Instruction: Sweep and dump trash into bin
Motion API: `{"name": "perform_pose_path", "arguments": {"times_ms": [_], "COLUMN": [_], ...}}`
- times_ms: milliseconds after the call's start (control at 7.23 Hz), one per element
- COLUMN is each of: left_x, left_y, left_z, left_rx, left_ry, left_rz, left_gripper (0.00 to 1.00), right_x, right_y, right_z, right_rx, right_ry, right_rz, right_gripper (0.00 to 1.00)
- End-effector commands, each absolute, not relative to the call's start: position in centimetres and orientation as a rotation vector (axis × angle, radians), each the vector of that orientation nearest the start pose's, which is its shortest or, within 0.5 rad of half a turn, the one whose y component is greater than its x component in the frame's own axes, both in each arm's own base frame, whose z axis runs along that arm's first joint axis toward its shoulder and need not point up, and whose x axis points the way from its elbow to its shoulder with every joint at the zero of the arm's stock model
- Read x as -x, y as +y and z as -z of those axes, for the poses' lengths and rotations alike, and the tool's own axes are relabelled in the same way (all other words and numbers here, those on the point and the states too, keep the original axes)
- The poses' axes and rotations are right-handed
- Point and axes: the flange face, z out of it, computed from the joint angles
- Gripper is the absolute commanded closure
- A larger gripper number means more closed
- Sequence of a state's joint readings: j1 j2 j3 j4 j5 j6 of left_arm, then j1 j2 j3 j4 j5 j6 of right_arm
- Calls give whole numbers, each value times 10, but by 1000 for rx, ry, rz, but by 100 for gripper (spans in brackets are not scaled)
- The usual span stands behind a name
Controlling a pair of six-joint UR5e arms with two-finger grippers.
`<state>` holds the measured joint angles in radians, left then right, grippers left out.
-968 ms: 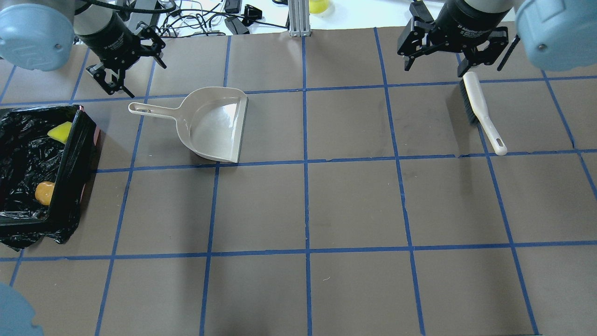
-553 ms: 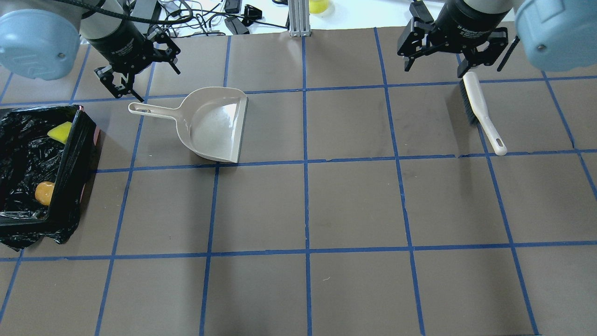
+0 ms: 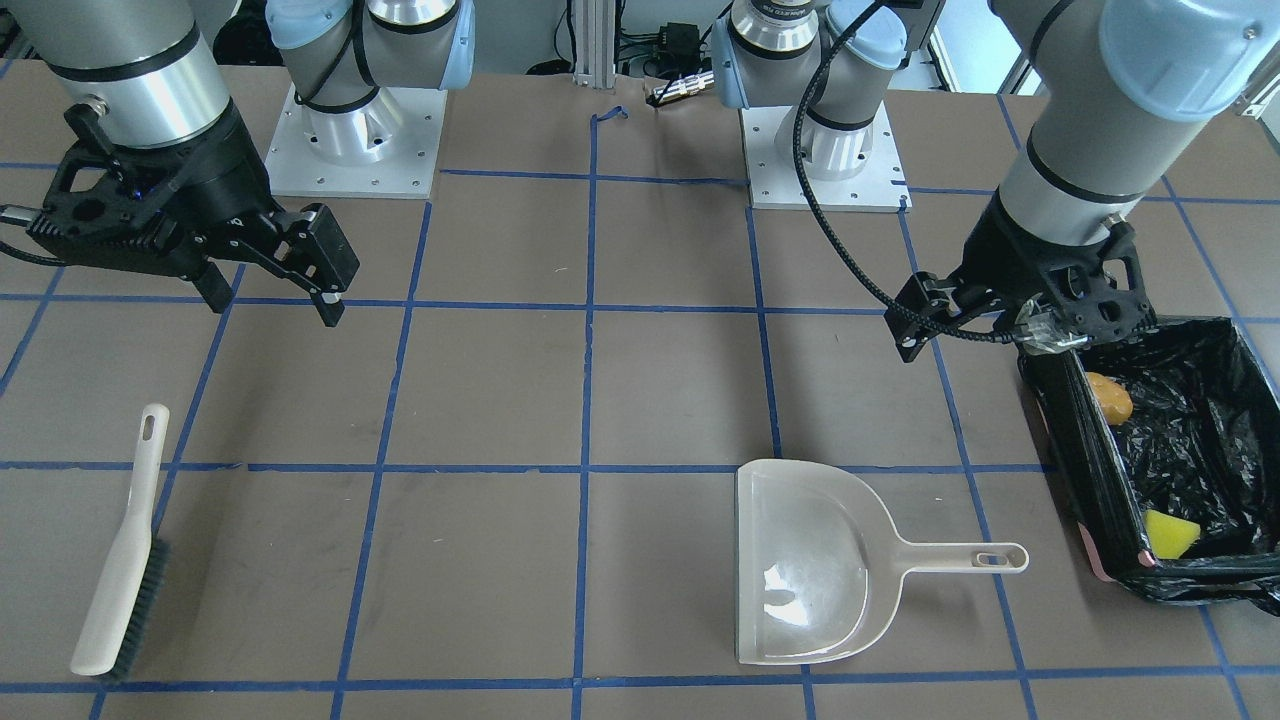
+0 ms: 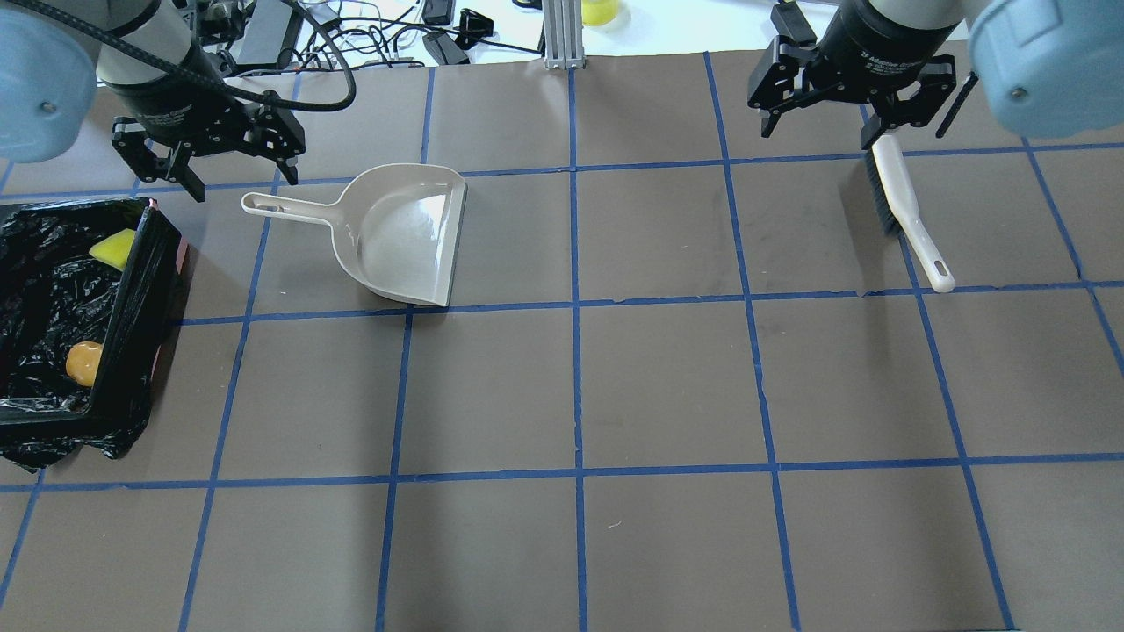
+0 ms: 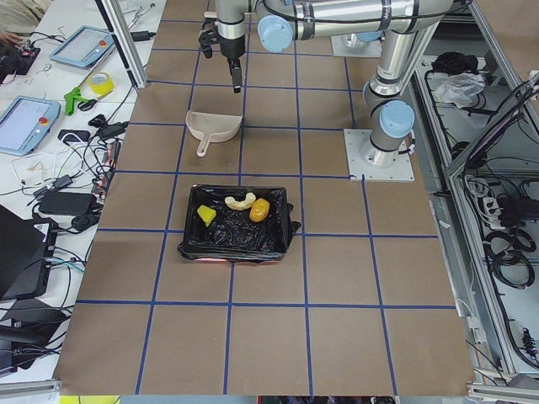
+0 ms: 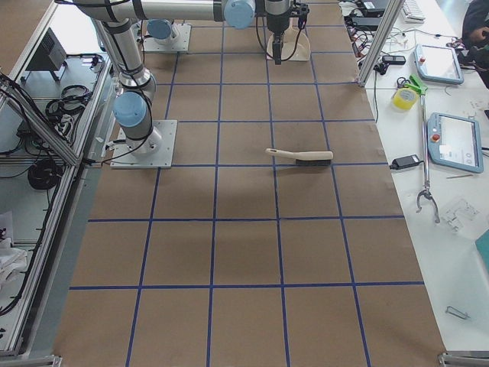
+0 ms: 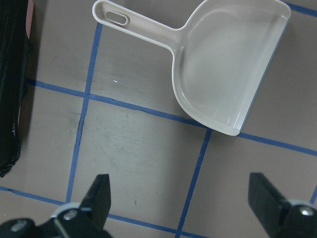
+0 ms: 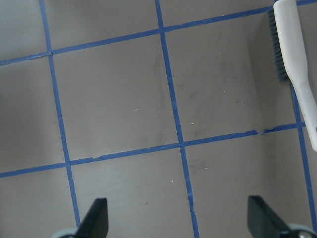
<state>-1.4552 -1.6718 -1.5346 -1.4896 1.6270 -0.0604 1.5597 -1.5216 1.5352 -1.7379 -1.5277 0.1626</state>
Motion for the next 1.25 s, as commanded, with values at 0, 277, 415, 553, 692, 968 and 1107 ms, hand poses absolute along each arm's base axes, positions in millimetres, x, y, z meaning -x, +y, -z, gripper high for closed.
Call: {"name": "perform_pose_path", "arguments": {"times_ms": [0, 277, 415, 553, 692, 968, 1107], "left_x": [63, 65, 65, 67, 72, 73, 75], "left_y": [-538, -530, -532, -524, -524, -523, -523], "left_z": [-468, -468, -455, -447, -448, -448, -449], "left_rx": [219, 213, 199, 188, 189, 183, 203], "left_ry": [3065, 3058, 3061, 3076, 3125, 3118, 3122], "left_rz": [4, -38, -87, -106, -102, -93, -85], "left_gripper": [0, 0, 0, 0, 0, 0, 0], "right_x": [-131, -130, -130, -130, -129, -129, -129], "right_y": [-528, -529, -529, -529, -529, -529, -529], "right_z": [-498, -498, -498, -499, -499, -499, -499], "right_rx": [-264, -266, -266, -266, -271, -269, -271], "right_ry": [3067, 3069, 3067, 3067, 3068, 3068, 3068], "right_rz": [231, 231, 231, 233, 234, 234, 234], "right_gripper": [0, 0, 0, 0, 0, 0, 0]}}
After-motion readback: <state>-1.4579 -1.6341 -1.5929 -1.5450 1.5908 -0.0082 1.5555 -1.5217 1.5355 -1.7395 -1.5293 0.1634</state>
